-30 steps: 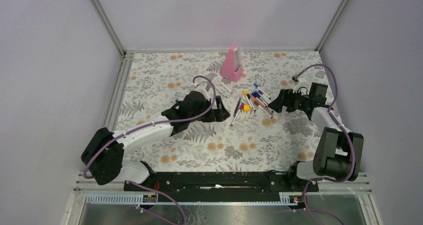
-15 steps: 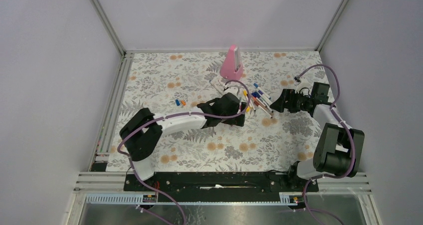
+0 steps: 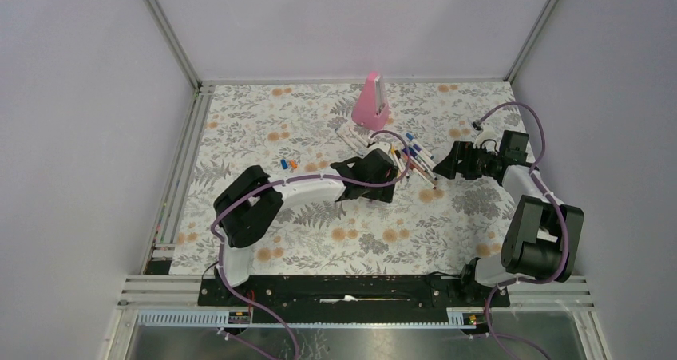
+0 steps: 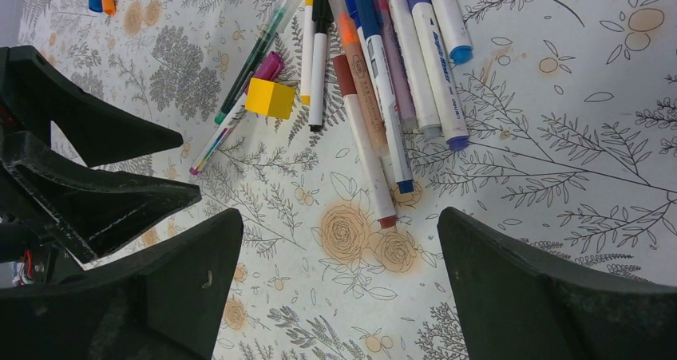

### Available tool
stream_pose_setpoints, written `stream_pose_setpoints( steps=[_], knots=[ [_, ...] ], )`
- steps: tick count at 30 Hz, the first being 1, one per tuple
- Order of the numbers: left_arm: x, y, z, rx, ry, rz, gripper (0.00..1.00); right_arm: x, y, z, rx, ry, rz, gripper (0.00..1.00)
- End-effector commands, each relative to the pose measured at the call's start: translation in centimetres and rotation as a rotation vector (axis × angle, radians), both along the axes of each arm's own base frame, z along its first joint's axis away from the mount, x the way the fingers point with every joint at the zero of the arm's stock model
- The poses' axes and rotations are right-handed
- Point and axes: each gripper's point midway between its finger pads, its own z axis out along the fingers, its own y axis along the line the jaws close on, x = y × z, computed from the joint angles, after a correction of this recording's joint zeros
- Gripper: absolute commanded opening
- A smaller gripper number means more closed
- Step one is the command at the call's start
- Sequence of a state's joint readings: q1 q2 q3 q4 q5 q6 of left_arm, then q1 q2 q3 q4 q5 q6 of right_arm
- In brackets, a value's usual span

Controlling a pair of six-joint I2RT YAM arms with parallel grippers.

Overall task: Open the pen caps
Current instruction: Pick up the pen from the center of the board.

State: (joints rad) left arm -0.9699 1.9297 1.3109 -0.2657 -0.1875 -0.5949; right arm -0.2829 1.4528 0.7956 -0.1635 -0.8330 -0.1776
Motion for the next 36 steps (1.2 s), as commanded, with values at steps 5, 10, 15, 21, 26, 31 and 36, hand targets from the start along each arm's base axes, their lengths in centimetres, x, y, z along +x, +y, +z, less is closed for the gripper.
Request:
stream_pose_setpoints(
  steps=[5,10,15,21,26,31,36],
  knots=[
    [1.2,-1.3,-0.3,0.04,-0.02,-0.023,0.52,0.6,0.1,1.2,0.014,-0.032,0.029,0.98],
    [1.6,-1.3,-0.8,0.067,-0.021,-0.027,0.46,0.5,0.1,1.2,0.015,-0.034,0.032,0.98],
    [1.6,-1.4,-1.4,0.081,-0.013,-0.034,0.41,0.5,0.2,1.2,0.018,-0.034,0.035,0.98],
    [1.3,-1.3,-2.3,0.099,0.008,-0.041,0.29,0.5,0.2,1.3,0.018,-0.034,0.038,0.98],
    [0.8,-1.0,-3.1,0.118,0.03,-0.052,0.21,0.5,0.2,1.3,0.019,-0.033,0.038,0.98],
    [0.2,-0.9,-3.6,0.116,0.054,-0.068,0.16,0.5,0.1,1.4,0.021,-0.035,0.037,0.98],
    [-0.3,-0.9,-3.4,0.107,0.067,-0.085,0.0,0.4,0.1,1.4,0.019,-0.038,0.038,0.98]
  ],
)
